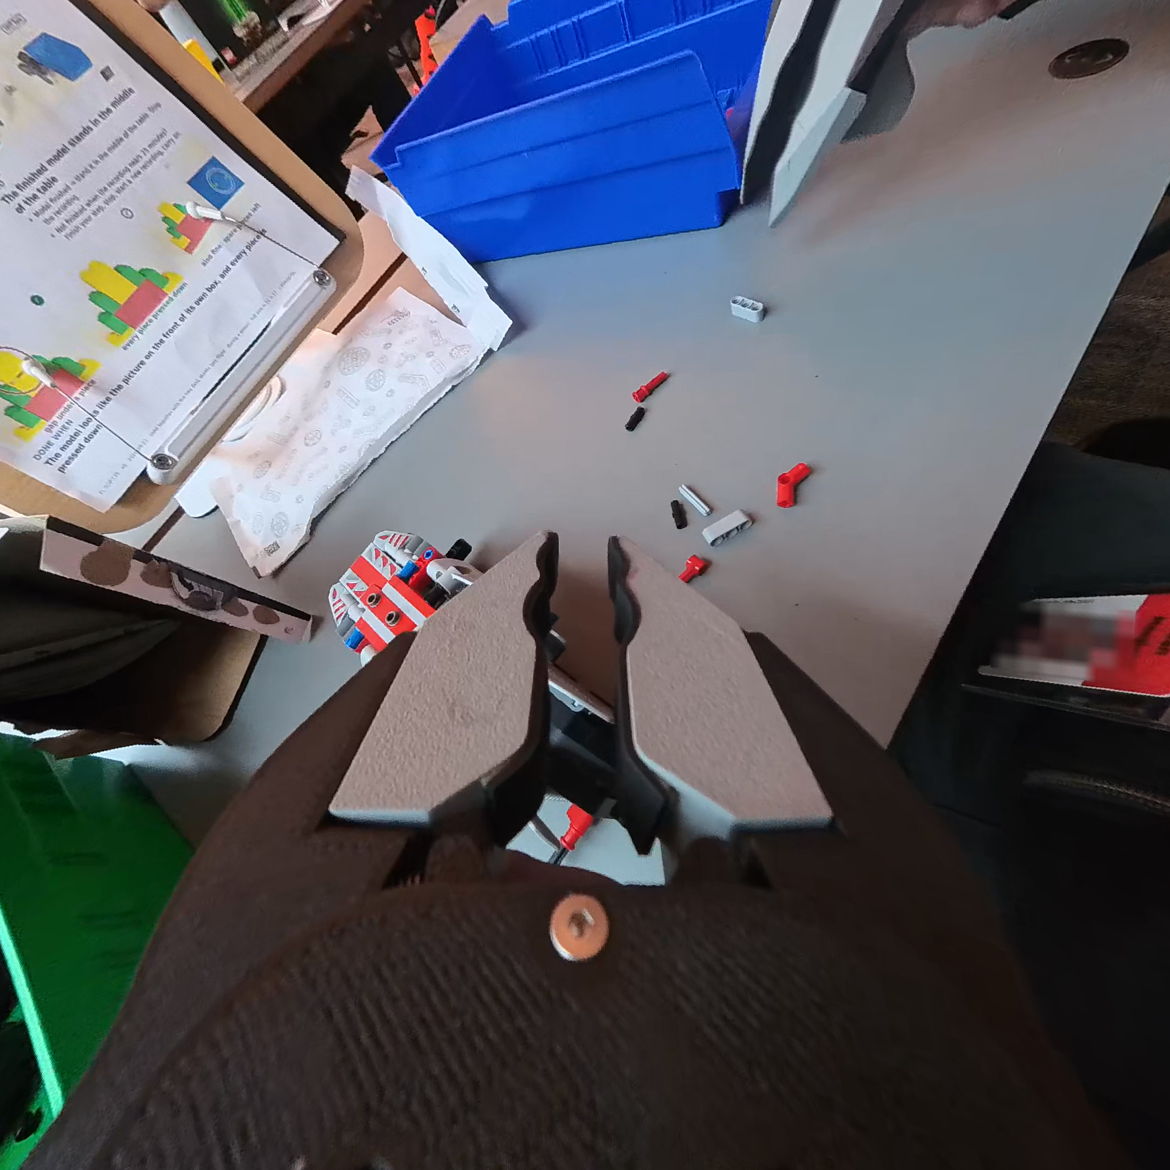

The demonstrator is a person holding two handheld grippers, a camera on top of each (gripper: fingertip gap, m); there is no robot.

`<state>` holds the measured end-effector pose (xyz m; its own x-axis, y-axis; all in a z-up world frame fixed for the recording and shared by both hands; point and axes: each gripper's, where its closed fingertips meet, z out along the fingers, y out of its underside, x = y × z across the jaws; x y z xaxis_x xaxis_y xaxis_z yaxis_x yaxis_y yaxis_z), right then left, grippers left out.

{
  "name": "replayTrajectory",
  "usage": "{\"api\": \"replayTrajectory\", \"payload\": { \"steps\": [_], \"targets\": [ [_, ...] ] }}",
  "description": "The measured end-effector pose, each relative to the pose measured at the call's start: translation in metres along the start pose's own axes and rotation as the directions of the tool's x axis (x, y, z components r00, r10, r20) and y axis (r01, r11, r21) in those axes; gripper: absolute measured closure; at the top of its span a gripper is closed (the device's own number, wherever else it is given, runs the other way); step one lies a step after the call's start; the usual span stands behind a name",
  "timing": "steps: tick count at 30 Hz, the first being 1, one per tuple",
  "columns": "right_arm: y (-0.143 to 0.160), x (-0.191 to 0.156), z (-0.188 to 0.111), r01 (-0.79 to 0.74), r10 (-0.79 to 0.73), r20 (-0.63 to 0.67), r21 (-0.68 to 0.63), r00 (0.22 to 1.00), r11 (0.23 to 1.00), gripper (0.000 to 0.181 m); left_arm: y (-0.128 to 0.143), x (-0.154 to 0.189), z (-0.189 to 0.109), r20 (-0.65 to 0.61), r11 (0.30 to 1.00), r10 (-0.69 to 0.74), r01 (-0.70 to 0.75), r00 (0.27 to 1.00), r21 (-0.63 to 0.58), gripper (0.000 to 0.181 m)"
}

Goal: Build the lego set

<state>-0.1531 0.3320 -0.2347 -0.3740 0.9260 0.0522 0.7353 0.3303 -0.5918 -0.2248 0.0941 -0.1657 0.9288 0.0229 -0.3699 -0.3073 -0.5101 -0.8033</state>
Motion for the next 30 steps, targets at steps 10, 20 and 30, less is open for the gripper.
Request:
{"api": "replayTrajectory", "payload": {
  "steps": [10,20,30],
  "targets": [
    [0.016,0.002,-0.004,0.001,0.0,0.022,-0.037,1.0,0.999,0.159,0.001,0.001,0.002,-0.01,1.0,-0.009,0.009,1.0,-0.001,0.168],
    [0.004,-0.032,0.028,0.115,-0.108,0.144,-0.036,0.984,0.993,0.151,0.005,0.007,0.007,-0.025,1.0,-0.005,0.004,1.0,-0.016,0.168],
    [0.0,-0.032,0.04,0.132,-0.129,0.139,-0.008,0.982,0.991,0.161,0.001,0.005,0.003,-0.017,1.0,-0.004,0.004,1.0,-0.001,0.168]
  ]
}}
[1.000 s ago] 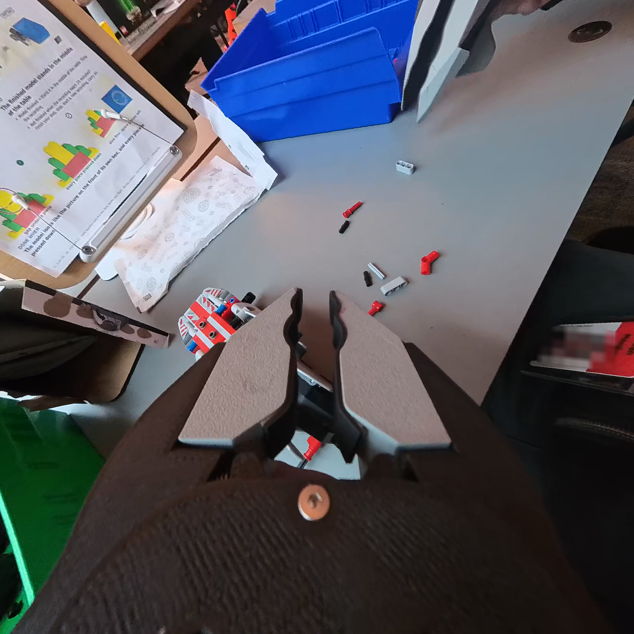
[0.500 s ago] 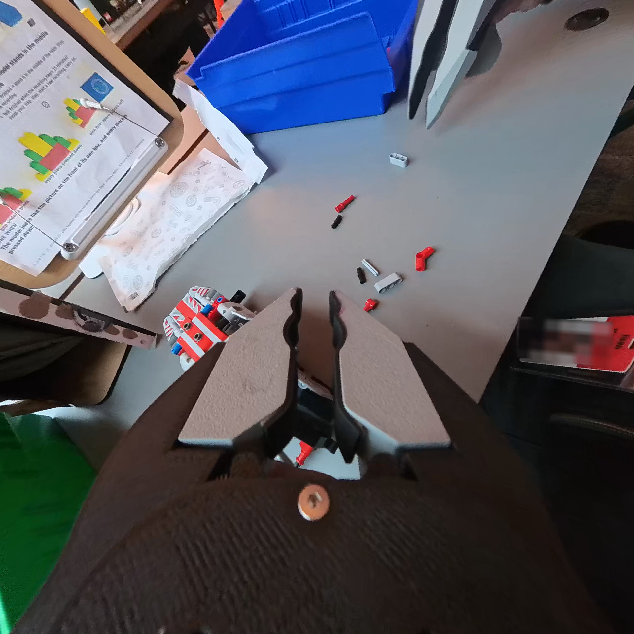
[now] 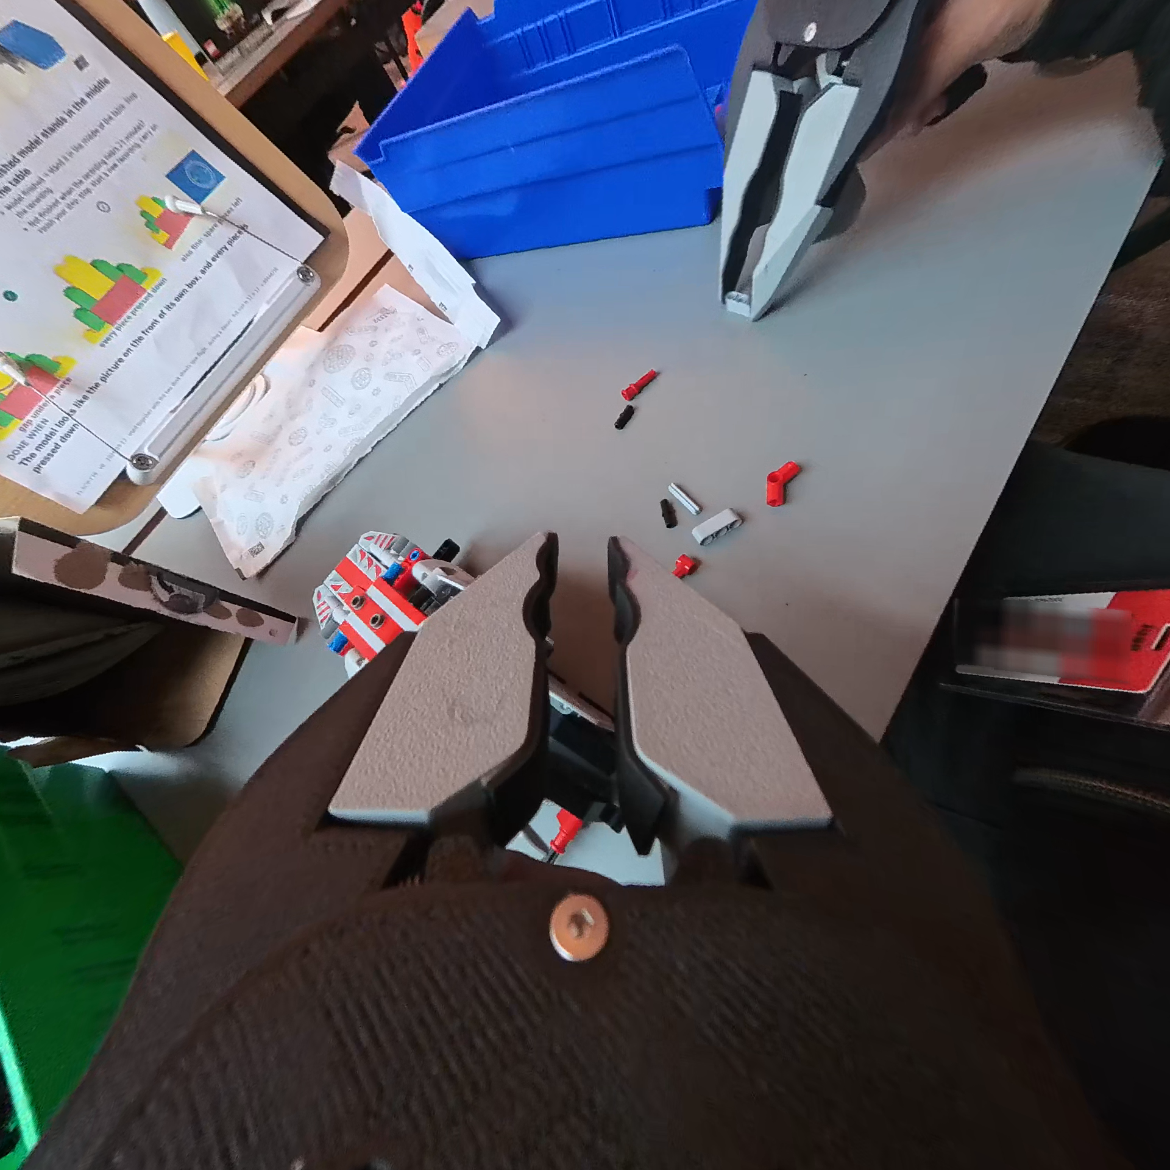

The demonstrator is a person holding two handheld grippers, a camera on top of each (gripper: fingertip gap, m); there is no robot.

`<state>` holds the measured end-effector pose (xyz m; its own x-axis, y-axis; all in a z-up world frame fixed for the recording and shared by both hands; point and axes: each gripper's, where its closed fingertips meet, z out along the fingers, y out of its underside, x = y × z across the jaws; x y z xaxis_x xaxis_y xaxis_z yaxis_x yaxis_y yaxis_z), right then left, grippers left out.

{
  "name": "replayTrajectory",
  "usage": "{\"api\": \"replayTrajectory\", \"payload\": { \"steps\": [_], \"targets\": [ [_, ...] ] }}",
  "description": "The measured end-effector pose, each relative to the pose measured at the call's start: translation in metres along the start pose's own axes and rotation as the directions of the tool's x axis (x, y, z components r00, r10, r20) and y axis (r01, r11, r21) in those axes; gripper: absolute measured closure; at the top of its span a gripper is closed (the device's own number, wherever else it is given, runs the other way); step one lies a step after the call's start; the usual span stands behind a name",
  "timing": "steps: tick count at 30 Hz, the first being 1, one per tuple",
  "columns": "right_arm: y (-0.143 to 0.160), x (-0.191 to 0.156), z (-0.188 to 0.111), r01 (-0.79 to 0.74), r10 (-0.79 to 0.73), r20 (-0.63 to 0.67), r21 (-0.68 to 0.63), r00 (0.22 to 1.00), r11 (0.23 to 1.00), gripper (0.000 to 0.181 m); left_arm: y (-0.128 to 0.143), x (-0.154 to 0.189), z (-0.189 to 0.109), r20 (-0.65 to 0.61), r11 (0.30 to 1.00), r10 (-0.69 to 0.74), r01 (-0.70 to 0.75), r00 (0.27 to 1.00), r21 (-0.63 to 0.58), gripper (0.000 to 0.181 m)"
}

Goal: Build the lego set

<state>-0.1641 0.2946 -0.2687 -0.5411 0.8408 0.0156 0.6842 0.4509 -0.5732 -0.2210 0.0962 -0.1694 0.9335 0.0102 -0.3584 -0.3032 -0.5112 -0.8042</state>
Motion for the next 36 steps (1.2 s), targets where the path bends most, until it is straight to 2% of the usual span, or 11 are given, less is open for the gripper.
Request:
{"api": "replayTrajectory", "payload": {
  "steps": [3,6,9,12,15,18,23,26,28,32,36],
  "targets": [
    [-0.003,-0.003,-0.007,0.019,-0.019,-0.005,-0.004,1.0,1.0,0.161,0.001,0.0,0.001,0.001,1.0,0.003,-0.003,1.0,-0.004,0.168],
    [-0.016,-0.002,-0.03,0.041,-0.037,-0.046,0.067,0.998,0.997,0.16,0.0,0.001,0.001,0.0,1.0,0.003,-0.003,1.0,-0.003,0.168],
    [-0.029,0.013,-0.063,0.05,-0.023,-0.157,0.172,0.987,0.984,0.161,0.001,0.001,0.001,-0.001,1.0,0.003,-0.003,1.0,-0.005,0.168],
    [-0.041,0.043,-0.103,0.032,0.075,-0.31,0.328,0.948,0.944,0.161,0.002,0.002,0.002,-0.002,1.0,0.005,-0.005,1.0,-0.008,0.167],
    [-0.04,0.085,-0.143,-0.018,0.275,-0.453,0.494,0.848,0.869,0.161,0.001,0.001,0.001,0.0,1.0,0.006,-0.006,1.0,-0.006,0.167],
    [-0.014,0.13,-0.162,-0.093,0.478,-0.573,0.572,0.665,0.815,0.161,0.001,0.0,0.001,0.001,1.0,0.002,-0.002,1.0,-0.004,0.168],
    [0.03,0.152,-0.096,-0.31,0.521,-0.56,0.431,0.644,0.847,0.151,0.001,0.002,0.002,-0.004,1.0,0.008,-0.008,1.0,-0.007,0.168],
    [0.033,0.15,-0.079,-0.353,0.529,-0.53,0.402,0.662,0.845,0.144,0.0,0.0,0.0,-0.001,1.0,0.01,-0.01,1.0,-0.001,0.167],
    [0.029,0.149,-0.084,-0.356,0.545,-0.517,0.424,0.66,0.833,0.137,0.0,0.001,-0.001,-0.003,1.0,0.013,-0.013,1.0,-0.002,0.167],
    [0.011,0.146,-0.123,-0.289,0.595,-0.5,0.56,0.63,0.776,0.138,0.004,0.005,0.003,-0.016,1.0,0.021,-0.021,1.0,-0.021,0.167],
    [-0.042,0.115,-0.153,-0.148,0.568,-0.371,0.729,0.735,0.668,0.13,0.005,0.016,0.008,-0.051,1.0,0.014,-0.015,0.999,-0.023,0.166]
  ]
}}
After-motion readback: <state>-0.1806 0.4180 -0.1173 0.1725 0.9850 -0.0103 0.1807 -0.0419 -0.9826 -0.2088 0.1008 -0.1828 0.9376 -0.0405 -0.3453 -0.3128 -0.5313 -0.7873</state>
